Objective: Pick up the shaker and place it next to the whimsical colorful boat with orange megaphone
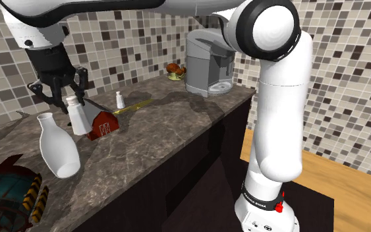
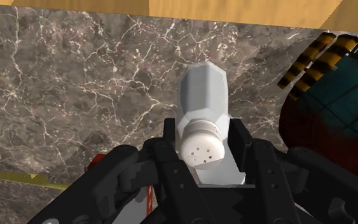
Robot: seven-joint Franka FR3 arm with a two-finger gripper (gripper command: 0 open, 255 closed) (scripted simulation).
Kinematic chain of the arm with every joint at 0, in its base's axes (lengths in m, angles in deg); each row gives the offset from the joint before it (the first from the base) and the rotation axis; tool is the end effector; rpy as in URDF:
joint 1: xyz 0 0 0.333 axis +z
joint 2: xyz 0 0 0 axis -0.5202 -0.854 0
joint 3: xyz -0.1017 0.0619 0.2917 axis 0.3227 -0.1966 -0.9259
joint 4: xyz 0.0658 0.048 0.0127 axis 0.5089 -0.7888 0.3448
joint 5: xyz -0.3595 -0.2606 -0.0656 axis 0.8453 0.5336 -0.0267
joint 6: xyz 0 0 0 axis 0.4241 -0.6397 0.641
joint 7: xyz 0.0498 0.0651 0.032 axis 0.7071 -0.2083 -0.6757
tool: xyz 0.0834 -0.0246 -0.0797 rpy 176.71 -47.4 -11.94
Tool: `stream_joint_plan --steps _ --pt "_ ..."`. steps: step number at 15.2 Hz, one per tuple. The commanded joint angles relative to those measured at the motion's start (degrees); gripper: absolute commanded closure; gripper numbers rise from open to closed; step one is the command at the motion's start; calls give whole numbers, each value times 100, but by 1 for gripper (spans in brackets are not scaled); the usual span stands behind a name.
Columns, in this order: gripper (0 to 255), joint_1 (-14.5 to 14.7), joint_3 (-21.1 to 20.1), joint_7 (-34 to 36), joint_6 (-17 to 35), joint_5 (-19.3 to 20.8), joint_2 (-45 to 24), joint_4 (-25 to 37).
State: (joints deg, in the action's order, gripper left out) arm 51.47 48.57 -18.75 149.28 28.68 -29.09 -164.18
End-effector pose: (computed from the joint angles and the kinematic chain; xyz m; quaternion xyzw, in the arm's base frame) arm 0.5296 0.3689 0.5838 0.9979 -0.0103 0.0215 0.0597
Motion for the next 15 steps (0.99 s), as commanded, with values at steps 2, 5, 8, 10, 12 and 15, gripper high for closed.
stream_joint_plan --steps 2,5,8,10,12,15 --pt "255 -14 6 19 244 -15 51 -289" --pt "255 -26 12 38 487 -24 88 -567" --pt "255 -35 17 60 724 -27 111 -827" --pt "255 -41 20 75 879 -26 119 -991" --pt "255 -45 23 92 1032 -23 121 -1147" --pt "255 -50 27 119 1259 -14 114 -1369"
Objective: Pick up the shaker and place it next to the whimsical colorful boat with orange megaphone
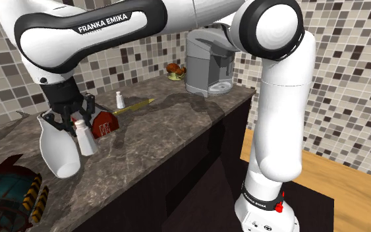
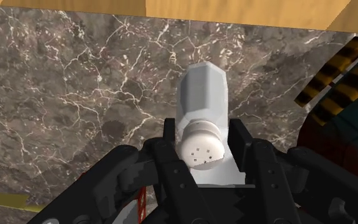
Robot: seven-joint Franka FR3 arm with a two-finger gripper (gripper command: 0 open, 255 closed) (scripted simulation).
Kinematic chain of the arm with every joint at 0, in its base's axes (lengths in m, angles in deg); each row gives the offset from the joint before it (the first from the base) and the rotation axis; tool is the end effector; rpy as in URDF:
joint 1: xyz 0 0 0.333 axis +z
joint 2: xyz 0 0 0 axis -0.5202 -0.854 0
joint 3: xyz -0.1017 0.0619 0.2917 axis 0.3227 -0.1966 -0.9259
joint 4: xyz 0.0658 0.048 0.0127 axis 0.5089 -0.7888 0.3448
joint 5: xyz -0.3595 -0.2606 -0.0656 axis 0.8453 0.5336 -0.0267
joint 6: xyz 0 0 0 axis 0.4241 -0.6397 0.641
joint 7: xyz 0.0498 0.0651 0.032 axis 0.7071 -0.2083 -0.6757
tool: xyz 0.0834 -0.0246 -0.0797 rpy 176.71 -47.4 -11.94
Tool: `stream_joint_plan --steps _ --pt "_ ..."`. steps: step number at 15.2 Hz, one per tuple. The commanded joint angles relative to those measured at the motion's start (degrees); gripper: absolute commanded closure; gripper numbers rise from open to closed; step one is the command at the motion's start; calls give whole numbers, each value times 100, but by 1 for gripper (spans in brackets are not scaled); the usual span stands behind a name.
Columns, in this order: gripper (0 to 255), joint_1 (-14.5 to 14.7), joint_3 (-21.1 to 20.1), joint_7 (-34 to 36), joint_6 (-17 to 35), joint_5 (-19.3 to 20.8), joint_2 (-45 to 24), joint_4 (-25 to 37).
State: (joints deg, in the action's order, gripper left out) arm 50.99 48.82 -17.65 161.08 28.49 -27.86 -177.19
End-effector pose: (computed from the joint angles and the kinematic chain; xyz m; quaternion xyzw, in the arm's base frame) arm 0.5282 0.3678 0.4936 0.9979 -0.0103 0.0216 0.0597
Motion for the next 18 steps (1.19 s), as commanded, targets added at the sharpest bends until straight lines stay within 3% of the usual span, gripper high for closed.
stream_joint_plan --steps 1,18 --pt "255 -3 3 19 154 9 -13 -139" --pt "255 -5 29 231 1378 164 -288 -1116"
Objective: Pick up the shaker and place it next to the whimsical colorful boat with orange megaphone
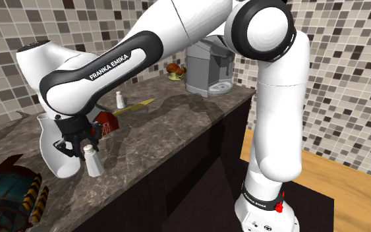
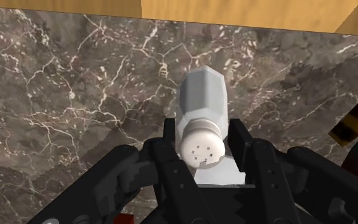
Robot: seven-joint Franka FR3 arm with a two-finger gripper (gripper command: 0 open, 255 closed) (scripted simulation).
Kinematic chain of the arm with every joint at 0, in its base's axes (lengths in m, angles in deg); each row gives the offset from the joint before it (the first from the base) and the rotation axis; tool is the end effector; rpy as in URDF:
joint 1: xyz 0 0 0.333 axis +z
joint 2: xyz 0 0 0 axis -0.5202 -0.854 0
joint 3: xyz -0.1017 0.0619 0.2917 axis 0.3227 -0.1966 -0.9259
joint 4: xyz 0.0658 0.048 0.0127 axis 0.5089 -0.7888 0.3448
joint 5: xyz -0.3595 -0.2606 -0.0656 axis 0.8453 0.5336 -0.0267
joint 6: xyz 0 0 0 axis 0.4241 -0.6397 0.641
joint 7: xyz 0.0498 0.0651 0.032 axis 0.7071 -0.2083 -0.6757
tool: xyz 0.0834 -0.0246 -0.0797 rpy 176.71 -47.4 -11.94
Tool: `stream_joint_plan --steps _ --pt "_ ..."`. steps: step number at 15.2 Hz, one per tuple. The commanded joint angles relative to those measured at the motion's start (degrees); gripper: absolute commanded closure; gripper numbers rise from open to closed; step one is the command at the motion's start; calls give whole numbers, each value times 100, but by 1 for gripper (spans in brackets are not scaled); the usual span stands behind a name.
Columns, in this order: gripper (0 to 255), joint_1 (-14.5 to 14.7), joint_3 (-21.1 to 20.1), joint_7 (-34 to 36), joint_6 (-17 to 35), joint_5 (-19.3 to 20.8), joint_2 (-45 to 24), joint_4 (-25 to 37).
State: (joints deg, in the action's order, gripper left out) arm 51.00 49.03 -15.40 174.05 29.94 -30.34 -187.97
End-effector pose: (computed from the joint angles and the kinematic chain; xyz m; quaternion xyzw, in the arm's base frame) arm 0.5232 0.3662 0.3868 0.9979 -0.0102 0.0215 0.0597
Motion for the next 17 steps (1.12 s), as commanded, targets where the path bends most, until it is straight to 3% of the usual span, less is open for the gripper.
stream_joint_plan --steps 1,10,17 --pt "255 -4 11 21 150 33 -67 -83" --pt "255 12 42 176 752 187 -352 -426" --pt "255 12 42 176 752 187 -352 -426"
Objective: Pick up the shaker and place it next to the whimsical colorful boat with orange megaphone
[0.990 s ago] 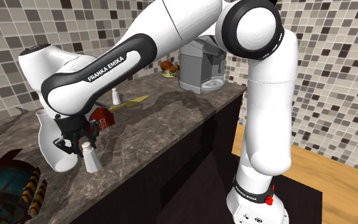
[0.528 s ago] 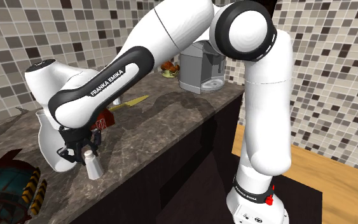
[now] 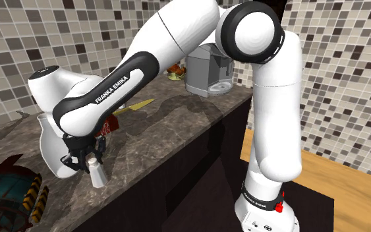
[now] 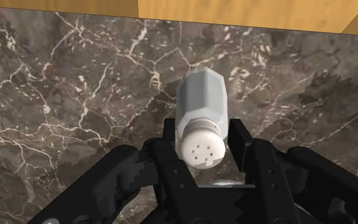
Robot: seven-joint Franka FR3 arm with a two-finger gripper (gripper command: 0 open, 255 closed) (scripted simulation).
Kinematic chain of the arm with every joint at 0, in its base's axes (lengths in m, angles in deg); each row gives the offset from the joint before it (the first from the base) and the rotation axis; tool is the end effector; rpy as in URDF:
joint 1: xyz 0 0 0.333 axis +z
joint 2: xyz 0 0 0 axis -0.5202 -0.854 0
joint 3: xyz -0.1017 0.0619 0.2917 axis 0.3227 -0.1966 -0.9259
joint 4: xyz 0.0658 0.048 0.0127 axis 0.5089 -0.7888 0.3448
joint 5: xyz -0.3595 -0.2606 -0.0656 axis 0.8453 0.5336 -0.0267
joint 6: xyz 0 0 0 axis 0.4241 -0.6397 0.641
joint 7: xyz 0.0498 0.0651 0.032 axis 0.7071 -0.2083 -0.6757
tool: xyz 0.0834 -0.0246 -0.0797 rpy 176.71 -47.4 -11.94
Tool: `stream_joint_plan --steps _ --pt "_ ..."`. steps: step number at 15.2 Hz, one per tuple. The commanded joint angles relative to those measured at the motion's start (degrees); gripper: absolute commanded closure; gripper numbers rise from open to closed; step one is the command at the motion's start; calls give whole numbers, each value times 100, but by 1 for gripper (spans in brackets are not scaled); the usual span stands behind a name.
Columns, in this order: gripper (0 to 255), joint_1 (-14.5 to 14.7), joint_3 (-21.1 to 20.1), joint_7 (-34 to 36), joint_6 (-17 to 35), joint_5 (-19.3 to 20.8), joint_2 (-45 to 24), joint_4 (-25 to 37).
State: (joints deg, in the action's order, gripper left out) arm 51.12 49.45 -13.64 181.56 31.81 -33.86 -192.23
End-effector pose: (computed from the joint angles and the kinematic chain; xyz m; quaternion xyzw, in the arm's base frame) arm 0.5211 0.3635 0.3223 0.9979 -0.0102 0.0217 0.0596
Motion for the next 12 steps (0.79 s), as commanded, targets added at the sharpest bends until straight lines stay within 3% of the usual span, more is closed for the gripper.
stream_joint_plan --steps 1,6,10,12 --pt "0 0 0 1 1 0 0 0" --pt "0 0 0 0 1 0 0 0" --pt "0 22 -58 -98 -658 -151 266 410" --pt "0 22 -58 -98 -658 -151 267 409"
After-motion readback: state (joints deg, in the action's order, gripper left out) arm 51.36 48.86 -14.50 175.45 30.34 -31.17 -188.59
